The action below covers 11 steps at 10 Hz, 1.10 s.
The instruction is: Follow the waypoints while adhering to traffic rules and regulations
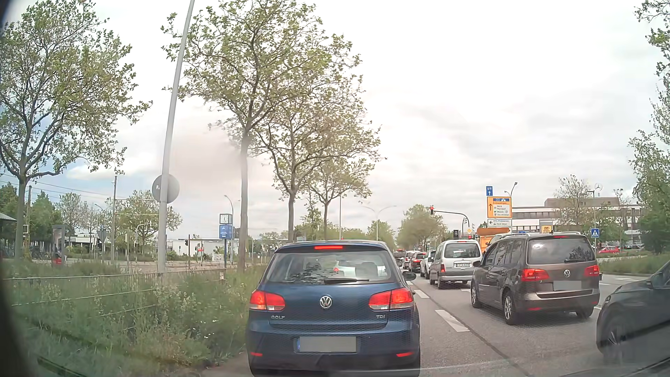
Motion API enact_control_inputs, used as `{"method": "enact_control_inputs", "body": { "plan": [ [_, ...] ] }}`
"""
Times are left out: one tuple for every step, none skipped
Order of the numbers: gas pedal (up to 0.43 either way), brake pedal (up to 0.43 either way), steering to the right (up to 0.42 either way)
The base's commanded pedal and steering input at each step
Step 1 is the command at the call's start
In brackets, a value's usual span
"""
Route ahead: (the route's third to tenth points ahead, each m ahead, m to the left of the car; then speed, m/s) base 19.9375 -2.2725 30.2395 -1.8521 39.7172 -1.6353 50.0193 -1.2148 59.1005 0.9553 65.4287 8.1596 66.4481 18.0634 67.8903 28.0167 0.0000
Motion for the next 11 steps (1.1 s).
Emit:
{"method": "enact_control_inputs", "body": {
  "plan": [
    [0.000,0.274,0.004],
    [0.000,0.274,0.004],
    [0.000,0.274,0.004],
    [0.000,0.274,0.004],
    [0.000,0.274,0.004],
    [0.000,0.274,0.004],
    [0.000,0.274,0.004],
    [0.000,0.274,0.004],
    [0.000,0.274,0.004],
    [0.000,0.274,0.004],
    [0.000,0.274,0.004]
  ]
}}
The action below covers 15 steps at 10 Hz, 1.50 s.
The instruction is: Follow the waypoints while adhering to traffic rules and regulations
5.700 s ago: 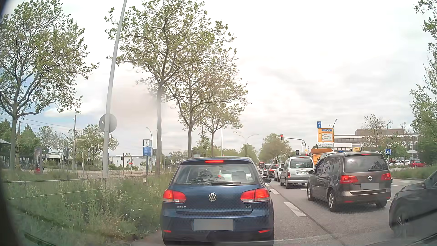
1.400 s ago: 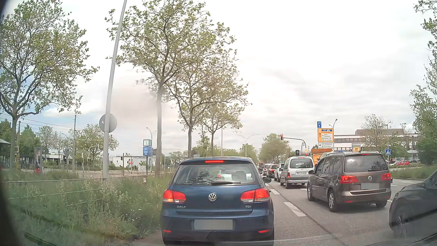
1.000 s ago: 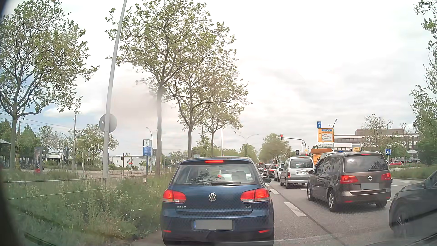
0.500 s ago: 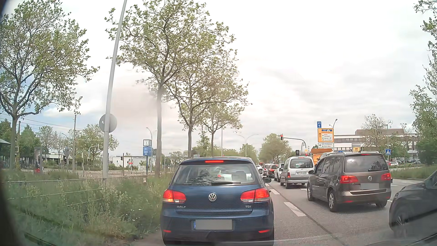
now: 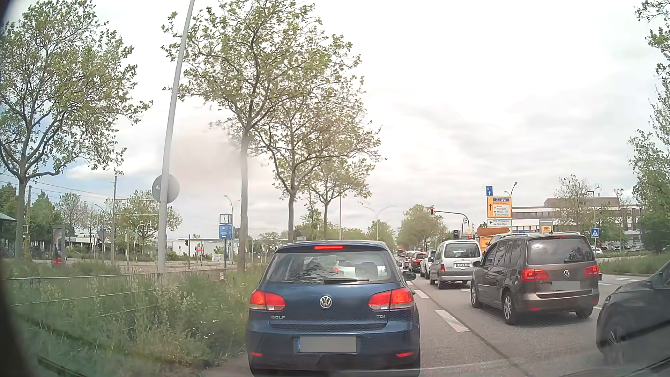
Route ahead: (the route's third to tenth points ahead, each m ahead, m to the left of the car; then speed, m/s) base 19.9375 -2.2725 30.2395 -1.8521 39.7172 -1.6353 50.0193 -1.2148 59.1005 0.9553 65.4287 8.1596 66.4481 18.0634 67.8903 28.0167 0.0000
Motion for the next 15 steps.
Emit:
{"method": "enact_control_inputs", "body": {
  "plan": [
    [0.000,0.274,0.004],
    [0.000,0.274,0.004],
    [0.000,0.274,0.004],
    [0.000,0.274,0.004],
    [0.000,0.274,0.004],
    [0.000,0.274,0.004],
    [0.000,0.274,0.004],
    [0.000,0.274,0.004],
    [0.000,0.274,0.004],
    [0.000,0.274,0.004],
    [0.000,0.274,0.004],
    [0.000,0.274,0.004],
    [0.000,0.274,0.004],
    [0.000,0.274,0.004],
    [0.000,0.274,0.004]
  ]
}}
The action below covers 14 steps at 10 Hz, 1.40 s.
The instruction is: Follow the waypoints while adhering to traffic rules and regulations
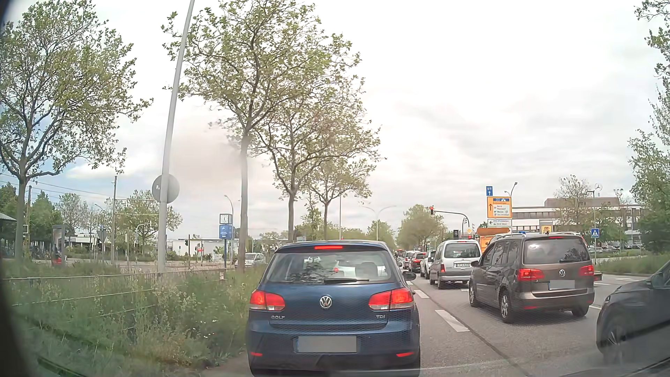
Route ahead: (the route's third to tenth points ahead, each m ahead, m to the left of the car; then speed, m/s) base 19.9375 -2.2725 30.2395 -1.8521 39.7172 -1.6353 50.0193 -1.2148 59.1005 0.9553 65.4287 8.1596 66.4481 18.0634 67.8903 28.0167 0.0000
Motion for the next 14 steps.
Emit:
{"method": "enact_control_inputs", "body": {
  "plan": [
    [0.000,0.274,0.004],
    [0.000,0.274,0.004],
    [0.000,0.274,0.004],
    [0.000,0.274,0.004],
    [0.000,0.274,0.004],
    [0.000,0.274,0.004],
    [0.000,0.274,0.004],
    [0.000,0.274,0.004],
    [0.000,0.274,0.004],
    [0.000,0.274,0.004],
    [0.000,0.274,0.004],
    [0.000,0.274,0.004],
    [0.000,0.274,0.004],
    [0.000,0.274,0.004]
  ]
}}
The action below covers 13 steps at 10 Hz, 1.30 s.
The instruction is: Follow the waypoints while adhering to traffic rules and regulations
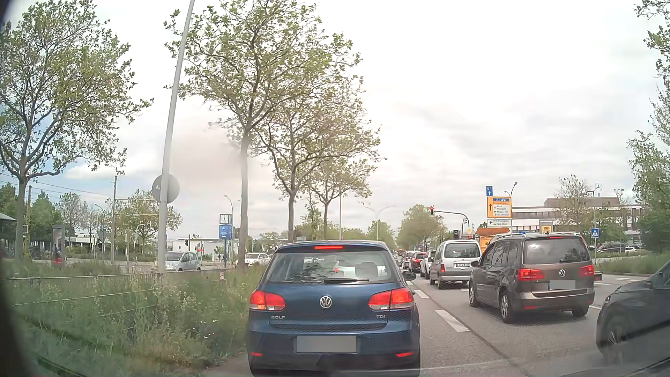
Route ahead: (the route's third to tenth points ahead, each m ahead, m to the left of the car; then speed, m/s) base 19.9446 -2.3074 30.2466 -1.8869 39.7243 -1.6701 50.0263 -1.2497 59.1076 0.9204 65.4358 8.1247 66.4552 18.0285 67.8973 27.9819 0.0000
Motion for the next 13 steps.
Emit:
{"method": "enact_control_inputs", "body": {
  "plan": [
    [0.000,0.274,0.004],
    [0.000,0.274,0.004],
    [0.000,0.274,0.004],
    [0.000,0.274,0.004],
    [0.000,0.274,0.004],
    [0.000,0.274,0.004],
    [0.000,0.274,0.004],
    [0.000,0.274,0.004],
    [0.000,0.274,0.004],
    [0.000,0.274,0.004],
    [0.000,0.274,0.004],
    [0.000,0.274,0.004],
    [0.000,0.274,0.004]
  ]
}}
